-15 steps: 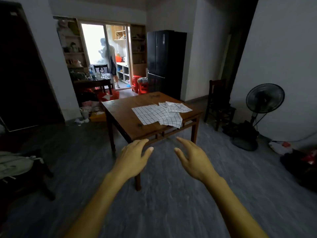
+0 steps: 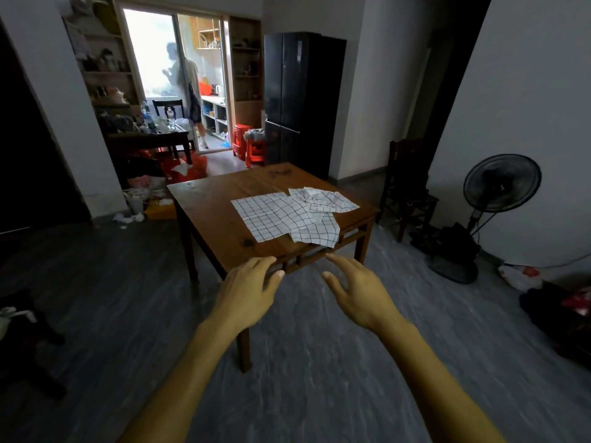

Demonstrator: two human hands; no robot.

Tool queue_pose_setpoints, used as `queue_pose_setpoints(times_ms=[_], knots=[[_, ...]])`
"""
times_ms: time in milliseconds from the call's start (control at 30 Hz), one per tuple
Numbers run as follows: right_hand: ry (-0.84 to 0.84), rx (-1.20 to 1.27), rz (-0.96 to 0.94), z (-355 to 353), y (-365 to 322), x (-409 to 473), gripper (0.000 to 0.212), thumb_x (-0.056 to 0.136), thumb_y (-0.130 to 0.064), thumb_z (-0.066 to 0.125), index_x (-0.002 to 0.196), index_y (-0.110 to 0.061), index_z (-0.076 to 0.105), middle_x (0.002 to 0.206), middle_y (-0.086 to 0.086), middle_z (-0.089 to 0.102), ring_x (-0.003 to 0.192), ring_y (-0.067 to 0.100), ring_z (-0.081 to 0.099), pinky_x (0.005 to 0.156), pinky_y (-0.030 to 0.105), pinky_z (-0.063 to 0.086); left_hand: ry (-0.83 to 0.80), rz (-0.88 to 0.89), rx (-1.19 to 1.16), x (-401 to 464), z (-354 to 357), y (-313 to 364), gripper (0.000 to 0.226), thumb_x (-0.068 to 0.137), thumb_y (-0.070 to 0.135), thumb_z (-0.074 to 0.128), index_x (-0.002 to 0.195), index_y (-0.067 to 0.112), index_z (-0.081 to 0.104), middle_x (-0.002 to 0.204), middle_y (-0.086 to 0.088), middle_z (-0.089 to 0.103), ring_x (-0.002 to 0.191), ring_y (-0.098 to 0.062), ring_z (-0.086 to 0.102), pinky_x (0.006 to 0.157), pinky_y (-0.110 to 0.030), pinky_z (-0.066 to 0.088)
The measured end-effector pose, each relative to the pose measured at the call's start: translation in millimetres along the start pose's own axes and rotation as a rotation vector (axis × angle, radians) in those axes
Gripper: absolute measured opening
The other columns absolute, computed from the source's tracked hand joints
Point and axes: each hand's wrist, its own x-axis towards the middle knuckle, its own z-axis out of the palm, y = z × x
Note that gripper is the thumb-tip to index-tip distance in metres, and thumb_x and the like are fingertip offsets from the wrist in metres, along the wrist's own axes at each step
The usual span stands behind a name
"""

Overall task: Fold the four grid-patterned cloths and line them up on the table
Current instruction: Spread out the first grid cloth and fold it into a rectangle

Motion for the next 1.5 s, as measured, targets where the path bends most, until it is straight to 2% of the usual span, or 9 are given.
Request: queue_pose_setpoints(times_ms=[167,367,467,600,767,967,1133,1433,1500], knots=[[-0.021,0.05,0.008,21.0,42.6,55.1,0.049,0.098,-0.041,0.043,0.142,-0.02,0.041,0.143,0.001,0.047,0.129,0.014,0.045,0.102,0.019,0.031,0.001,-0.025,0.01,59.5,27.6,-10.8,0.043,0.098,0.036,0.044,0.136,0.015,0.049,0.135,-0.003,0.053,0.122,-0.019,0.05,0.103,-0.037,0.041],[-0.013,0.148,-0.03,37.2,118.2,124.6,0.046,0.097,-0.04,0.046,0.139,-0.021,0.045,0.139,0.0,0.051,0.125,0.015,0.049,0.105,0.038,0.041,-0.009,-0.064,0.037,146.8,77.1,-11.2,0.046,0.097,0.04,0.042,0.137,0.017,0.047,0.135,-0.003,0.053,0.121,-0.018,0.05,0.102,-0.041,0.043],[-0.011,0.148,-0.034,31.2,152.4,164.4,0.046,0.098,-0.039,0.047,0.139,-0.018,0.045,0.139,0.002,0.051,0.126,0.016,0.048,0.106,0.035,0.04,-0.018,-0.1,0.038,191.5,93.0,-2.9,0.045,0.097,0.041,0.042,0.136,0.019,0.046,0.134,-0.001,0.053,0.12,-0.016,0.05,0.102,-0.041,0.043],[-0.021,0.155,-0.091,29.4,184.2,218.5,0.044,0.098,-0.037,0.048,0.138,-0.017,0.048,0.139,0.002,0.052,0.127,0.015,0.047,0.103,0.023,0.034,0.032,-0.138,0.045,242.0,108.4,1.2,0.04,0.097,0.037,0.045,0.134,0.021,0.049,0.129,0.001,0.056,0.115,-0.015,0.053,0.098,-0.039,0.046],[-0.091,0.21,-0.128,53.9,210.2,268.6,0.044,0.098,-0.037,0.048,0.137,-0.016,0.049,0.138,0.003,0.053,0.127,0.016,0.047,0.104,0.025,0.035,0.038,-0.179,0.056,284.2,123.5,-11.1,0.037,0.097,0.033,0.046,0.133,0.022,0.051,0.129,0.002,0.056,0.115,-0.015,0.053,0.097,-0.038,0.047],[-0.156,0.237,-0.134,92.8,231.6,334.4,0.044,0.098,-0.037,0.048,0.136,-0.017,0.049,0.138,0.003,0.052,0.128,0.018,0.047,0.106,0.034,0.038,0.006,-0.246,0.046,334.6,139.9,-49.1,0.038,0.098,0.032,0.046,0.135,0.023,0.048,0.134,0.002,0.053,0.12,-0.014,0.05,0.101,-0.037,0.044],[-0.213,0.191,-0.159,131.5,236.4,388.9,0.044,0.098,-0.037,0.048,0.137,-0.017,0.048,0.139,0.003,0.052,0.128,0.018,0.046,0.105,0.032,0.037,0.001,-0.295,0.013,370.2,155.0,-98.3,0.04,0.098,0.032,0.045,0.137,0.023,0.045,0.138,0.001,0.05,0.122,-0.017,0.049,0.103,-0.039,0.043],[-0.318,0.123,-0.127,196.2,248.5,481.3,0.043,0.098,-0.036,0.048,0.136,-0.016,0.049,0.138,0.004,0.052,0.126,0.019,0.048,0.101,0.027,0.036,-0.022,-0.311,-0.052,448.4,170.9,-174.6,0.041,0.099,0.029,0.044,0.139,0.018,0.045,0.138,-0.005,0.05,0.119,-0.019,0.052,0.097,-0.029,0.039],[-0.328,0.142,-0.128,211.3,252.0,492.8,0.042,0.098,-0.035,0.049,0.135,-0.015,0.051,0.135,0.005,0.055,0.124,0.02,0.05,0.101,0.03,0.039,-0.033,-0.331,-0.054,459.7,177.4,-185.8,0.041,0.099,0.03,0.044,0.139,0.019,0.044,0.138,-0.004,0.05,0.116,-0.019,0.054,0.096,-0.03,0.039]])
